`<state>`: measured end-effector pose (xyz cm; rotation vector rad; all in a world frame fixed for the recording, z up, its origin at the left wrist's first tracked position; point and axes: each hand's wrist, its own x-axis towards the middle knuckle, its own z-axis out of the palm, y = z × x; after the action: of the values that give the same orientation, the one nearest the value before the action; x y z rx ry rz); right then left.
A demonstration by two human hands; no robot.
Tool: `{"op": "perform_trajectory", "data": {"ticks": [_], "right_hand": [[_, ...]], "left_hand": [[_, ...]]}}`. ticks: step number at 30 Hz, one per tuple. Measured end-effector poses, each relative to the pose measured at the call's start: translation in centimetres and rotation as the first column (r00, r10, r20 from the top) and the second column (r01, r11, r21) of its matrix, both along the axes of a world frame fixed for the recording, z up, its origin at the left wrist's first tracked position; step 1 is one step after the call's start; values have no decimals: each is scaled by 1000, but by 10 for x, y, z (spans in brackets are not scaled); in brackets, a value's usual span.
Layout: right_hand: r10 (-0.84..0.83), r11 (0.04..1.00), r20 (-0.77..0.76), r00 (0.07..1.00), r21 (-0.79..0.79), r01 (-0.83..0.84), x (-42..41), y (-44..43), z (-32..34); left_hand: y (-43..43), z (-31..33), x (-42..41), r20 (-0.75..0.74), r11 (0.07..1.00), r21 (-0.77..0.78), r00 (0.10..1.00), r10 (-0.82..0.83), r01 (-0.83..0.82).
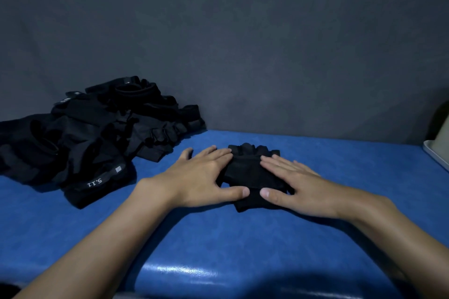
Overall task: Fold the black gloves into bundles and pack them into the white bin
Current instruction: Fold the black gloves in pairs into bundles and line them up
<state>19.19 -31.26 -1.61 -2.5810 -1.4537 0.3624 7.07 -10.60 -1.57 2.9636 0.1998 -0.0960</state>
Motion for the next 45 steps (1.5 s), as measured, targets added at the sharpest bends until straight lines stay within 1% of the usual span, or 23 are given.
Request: {"op": "perform_trajectory", "data": {"ticks": [1, 3, 6, 8, 9, 10, 11, 13, 14, 15, 21, 22, 24, 27, 29, 36, 40, 42, 45], "right_hand": [[2, 1000, -8, 1000, 13, -2, 1, 0, 0], [-2, 996, -17, 1000, 91, 3, 3, 0, -1], [-16, 959, -59, 998, 281, 32, 5, -2, -3], [-3, 903, -103, 995, 428, 47, 4, -1, -4], [-2, 884, -133, 991, 463, 64, 4, -1, -3], [-4, 883, -155, 988, 463, 77, 3, -1, -2], [-7, 901, -157, 988, 428, 74, 3, 0, -1], [-2, 962, -90, 996, 271, 26, 4, 0, -1], [1, 982, -54, 999, 187, 9, 5, -1, -1], [0, 991, -40, 999, 135, 6, 5, -2, -1], [-15, 992, -59, 998, 127, 22, 6, -4, 1], [-16, 991, -62, 998, 130, 24, 6, -4, 0], [-21, 984, -78, 997, 175, 35, 6, -4, -1], [-32, 950, -67, 997, 308, 51, 1, -1, 1], [-32, 921, -49, 998, 388, 48, -4, 1, 4], [41, 849, -16, 999, 528, -26, -41, 24, 18], [131, 837, -12, 991, 537, -104, -75, 57, 27], [166, 840, -49, 985, 530, -115, -89, 77, 30], [211, 844, -155, 965, 528, -100, -107, 112, 30]], "left_hand": [[0, 0, 0, 19, 1000, -8, 1000, 2, -2], [-2, -1, 0, 114, 999, -36, 993, -9, 13], [-5, -2, 1, 249, 995, -61, 966, -63, 81], [-6, -1, 1, 259, 993, -52, 961, -93, 110], [-6, -1, 0, 243, 993, -42, 965, -99, 112], [-6, -1, 0, 220, 994, -29, 970, -101, 110], [-5, -1, 0, 194, 994, -12, 975, -103, 107], [-1, -2, 0, 157, 994, 18, 981, -112, 111], [0, -3, 1, 143, 994, 24, 983, -113, 110], [0, -3, 1, 129, 994, 24, 986, -110, 108], [2, -2, 3, 34, 996, 29, 996, -85, 84], [3, -2, 3, 30, 996, 21, 996, -82, 81], [4, -4, 3, 74, 997, -25, 994, -77, 80], [2, -3, -4, 179, 989, -118, 981, -68, 90], [3, 1, -13, 228, 985, -149, 973, -48, 84], [29, 19, -65, 344, 1000, -11, 939, 30, -28], [50, 26, -98, 405, 990, 61, 910, 92, -127], [62, 28, -114, 457, 980, 79, 881, 127, -182], [83, 25, -133, 529, 952, 122, 830, 178, -282]]}}
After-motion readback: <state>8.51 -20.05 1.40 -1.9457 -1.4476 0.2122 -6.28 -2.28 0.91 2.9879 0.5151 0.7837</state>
